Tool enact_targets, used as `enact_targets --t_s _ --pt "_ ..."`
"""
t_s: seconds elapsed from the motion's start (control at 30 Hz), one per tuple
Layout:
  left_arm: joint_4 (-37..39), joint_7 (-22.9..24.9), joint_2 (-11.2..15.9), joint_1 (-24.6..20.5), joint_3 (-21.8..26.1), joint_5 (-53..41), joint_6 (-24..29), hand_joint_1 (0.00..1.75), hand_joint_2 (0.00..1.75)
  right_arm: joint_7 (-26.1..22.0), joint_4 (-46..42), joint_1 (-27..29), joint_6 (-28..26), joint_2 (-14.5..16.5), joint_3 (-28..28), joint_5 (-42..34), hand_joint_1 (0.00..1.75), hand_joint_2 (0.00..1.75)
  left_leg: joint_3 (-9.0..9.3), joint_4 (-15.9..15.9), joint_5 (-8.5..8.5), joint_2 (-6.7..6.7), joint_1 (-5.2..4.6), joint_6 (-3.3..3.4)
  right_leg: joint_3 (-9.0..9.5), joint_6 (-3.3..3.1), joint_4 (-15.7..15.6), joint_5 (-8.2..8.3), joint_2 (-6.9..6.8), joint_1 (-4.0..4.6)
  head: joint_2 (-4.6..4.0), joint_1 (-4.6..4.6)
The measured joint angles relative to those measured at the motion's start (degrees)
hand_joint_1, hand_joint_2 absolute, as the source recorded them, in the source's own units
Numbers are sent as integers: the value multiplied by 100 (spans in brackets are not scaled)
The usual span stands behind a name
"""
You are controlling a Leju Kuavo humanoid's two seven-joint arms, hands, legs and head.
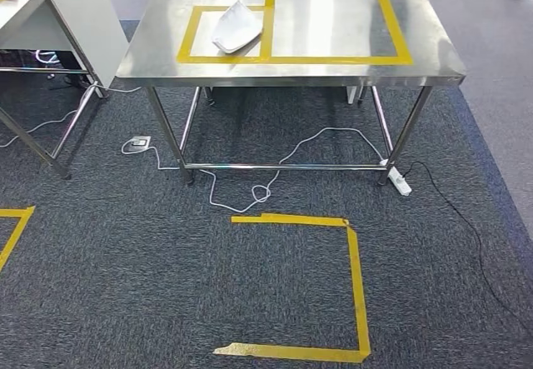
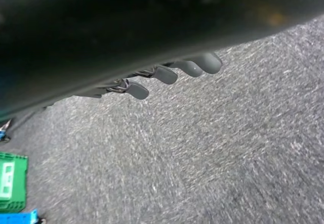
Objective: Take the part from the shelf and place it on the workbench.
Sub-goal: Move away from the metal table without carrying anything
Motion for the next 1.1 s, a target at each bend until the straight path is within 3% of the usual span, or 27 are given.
enact_targets --t_s 0.03,0.1,0.13,0.17,0.2,0.23,0.3,0.33,0.37,0.43,0.47,0.53,0.57,0.63,0.67,0.7,0.8,0.83,0.87,0.9,0.93,0.97,1.03,1.1 --pt "1 1 -1 -4 0 -1 3 0 0 -1 -1 -1 1 8 -2 0 0 0 133 -245 -68 -3 -19 25 -43 33 10 57 -5 0 0 -1" --pt "5 6 -10 -2 1 0 7 0 0 -2 1 1 0 10 -4 -1 0 0 78 -360 -34 14 -23 49 -119 104 25 140 -7 -12 0 -3" --pt "8 9 -15 -2 1 1 9 0 0 -2 2 6 -1 10 -5 -1 0 0 12 -379 26 26 -16 76 -169 135 78 62 5 -19 0 0" --pt "11 13 -20 -1 1 1 10 0 0 -2 3 12 -2 11 -5 -2 0 0 -57 -396 92 39 -5 108 -217 159 159 -67 20 -22 0 9" --pt "14 14 -25 -1 1 1 12 0 0 -2 5 16 -3 11 -6 -2 0 0 -146 -404 173 52 2 138 -299 180 393 -360 38 -29 0 20" --pt "14 15 -27 -2 1 1 13 0 0 -2 5 19 -3 11 -7 -2 0 0 -242 -401 250 56 -6 160 -384 201 718 -689 49 -33 0 29" --pt "14 15 -31 -3 1 1 16 0 0 -2 7 17 -3 11 -8 -1 0 0 -457 -387 422 74 -19 169 -499 233 1454 -1154 58 -38 0 38" --pt "14 15 -31 -7 1 1 17 0 0 -2 7 17 -3 11 -8 -1 0 0 -570 -373 505 81 -23 162 -469 242 1666 -1141 58 -39 0 38" --pt "14 15 -32 -9 2 1 20 0 0 -2 7 18 -3 11 -8 -1 0 0 -689 -351 586 86 -24 151 -365 248 1719 -988 58 -40 0 38" --pt "14 15 -40 -13 1 1 23 0 0 -3 7 13 -3 10 -9 -1 0 0 -935 -288 738 89 -20 118 81 252 1347 -551 58 -51 0 38" --pt "13 14 -44 -17 2 1 26 0 0 -3 6 0 -3 11 -9 -1 0 0 -1042 -249 810 85 -23 92 410 258 939 -508 61 -58 0 38" --pt "13 11 -53 -25 2 2 34 0 0 -13 3 -27 -3 11 -11 0 0 0 -1172 -180 942 77 -37 34 987 215 62 -722 71 -55 0 27" --pt "13 9 -53 -28 2 2 39 0 0 -19 2 -35 -3 12 -13 0 0 0 -1193 -171 1010 75 -42 6 1114 173 -193 -851 71 -39 -1 29" --pt "17 5 -51 -17 2 4 44 0 0 -26 2 -23 -3 13 -17 -1 0 0 -1213 -188 1134 75 -30 -46 1060 55 -261 -834 47 -21 -2 41" --pt "21 4 -49 -7 2 5 44 0 0 -27 2 -16 -4 14 -20 -1 0 0 -1236 -162 1075 69 -18 -77 997 5 -241 -776 31 -19 -2 49" --pt "25 4 -47 6 2 8 44 0 0 -26 2 -11 -6 14 -24 -1 0 0 -1271 -48 876 62 -7 -113 920 -41 -231 -704 18 -25 -2 41" --pt "29 4 -47 16 2 14 44 0 0 -27 2 -6 -10 15 -33 -2 0 0 -1407 919 -148 48 20 -205 627 -99 -200 -465 1 -20 -2 2" --pt "29 4 -47 12 2 14 44 0 0 -27 2 -6 -10 15 -34 -2 0 0 -1420 1283 -331 47 23 -216 529 -97 -180 -392 -5 -13 -2 -2" --pt "29 4 -46 8 2 14 44 0 0 -28 2 -7 -10 15 -37 -2 0 0 -1375 1523 -356 46 24 -213 429 -94 -153 -323 -12 -5 -2 -3" --pt "29 4 -45 6 2 14 44 0 0 -28 2 -8 -10 15 -39 -2 0 0 -1265 1599 -265 46 24 -200 327 -91 -118 -259 -18 3 -1 -6" --pt "29 4 -44 6 2 14 44 0 0 -28 2 -10 -10 15 -42 -2 0 0 -1057 1452 -107 44 21 -171 226 -86 -81 -198 -21 12 -2 -7" --pt "29 4 -43 5 2 14 44 0 0 -28 2 -11 -10 16 -44 -2 0 0 -768 1129 25 38 12 -130 129 -80 -46 -141 -19 19 -1 -8" --pt "29 3 -35 -3 2 13 45 0 0 -28 1 -15 -9 24 -45 -1 0 0 -114 209 8 22 -18 -30 -10 -46 1 -39 -11 40 -1 -3" --pt "31 2 -31 -13 2 12 47 0 0 -28 1 -15 -9 31 -45 -1 0 0 189 -332 -126 12 -53 36 -80 15 12 70 -15 38 -1 -1"
